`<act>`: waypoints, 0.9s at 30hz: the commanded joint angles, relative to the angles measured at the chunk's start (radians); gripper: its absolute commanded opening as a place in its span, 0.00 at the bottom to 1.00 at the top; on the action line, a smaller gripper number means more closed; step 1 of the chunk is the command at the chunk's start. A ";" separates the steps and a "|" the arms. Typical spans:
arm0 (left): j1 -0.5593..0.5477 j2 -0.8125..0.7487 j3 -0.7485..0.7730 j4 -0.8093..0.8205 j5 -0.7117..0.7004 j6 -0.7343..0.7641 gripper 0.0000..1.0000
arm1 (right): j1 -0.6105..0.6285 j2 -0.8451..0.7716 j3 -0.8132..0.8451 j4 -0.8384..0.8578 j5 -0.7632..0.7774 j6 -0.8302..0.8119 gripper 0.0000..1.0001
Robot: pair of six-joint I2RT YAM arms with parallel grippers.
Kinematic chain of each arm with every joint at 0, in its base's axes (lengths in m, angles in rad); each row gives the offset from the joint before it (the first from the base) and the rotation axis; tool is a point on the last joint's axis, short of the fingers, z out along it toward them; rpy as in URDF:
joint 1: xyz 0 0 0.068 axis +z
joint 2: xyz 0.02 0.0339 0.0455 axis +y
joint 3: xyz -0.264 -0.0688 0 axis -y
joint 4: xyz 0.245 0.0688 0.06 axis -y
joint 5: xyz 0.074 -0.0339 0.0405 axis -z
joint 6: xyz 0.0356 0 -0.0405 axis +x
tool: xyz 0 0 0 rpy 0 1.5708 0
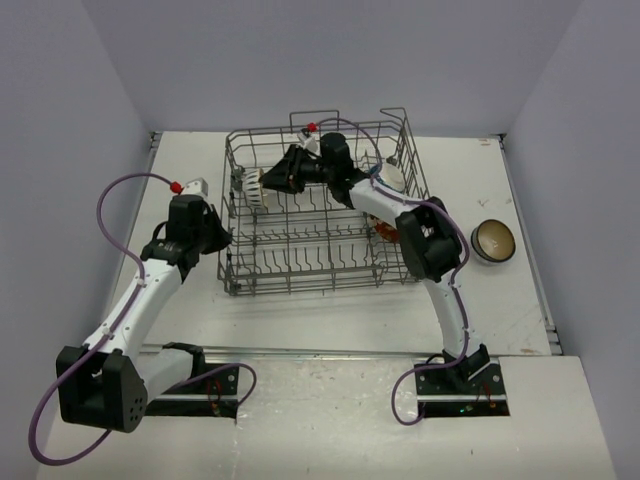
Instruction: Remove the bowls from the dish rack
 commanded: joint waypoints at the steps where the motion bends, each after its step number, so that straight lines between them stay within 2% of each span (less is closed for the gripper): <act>1: 0.009 0.005 -0.010 -0.014 -0.036 -0.062 0.00 | 0.014 -0.041 0.165 -0.260 0.035 -0.256 0.36; 2: 0.007 -0.003 -0.013 -0.016 -0.036 -0.063 0.00 | 0.022 -0.028 0.201 -0.355 0.053 -0.293 0.37; 5: 0.009 -0.012 -0.021 -0.019 -0.033 -0.057 0.00 | 0.048 -0.008 0.270 -0.458 0.133 -0.383 0.39; 12: 0.009 -0.029 -0.036 -0.020 -0.016 -0.056 0.00 | 0.102 -0.097 0.218 -0.529 0.317 -0.499 0.39; 17: 0.009 -0.041 -0.056 -0.010 0.002 -0.068 0.00 | 0.152 -0.106 0.218 -0.576 0.512 -0.547 0.39; 24: 0.007 -0.053 -0.056 -0.010 0.002 -0.047 0.00 | 0.152 -0.011 0.332 -0.610 0.599 -0.577 0.41; 27: 0.007 -0.058 -0.061 -0.013 0.002 -0.042 0.00 | 0.152 -0.037 0.318 -0.629 0.612 -0.585 0.42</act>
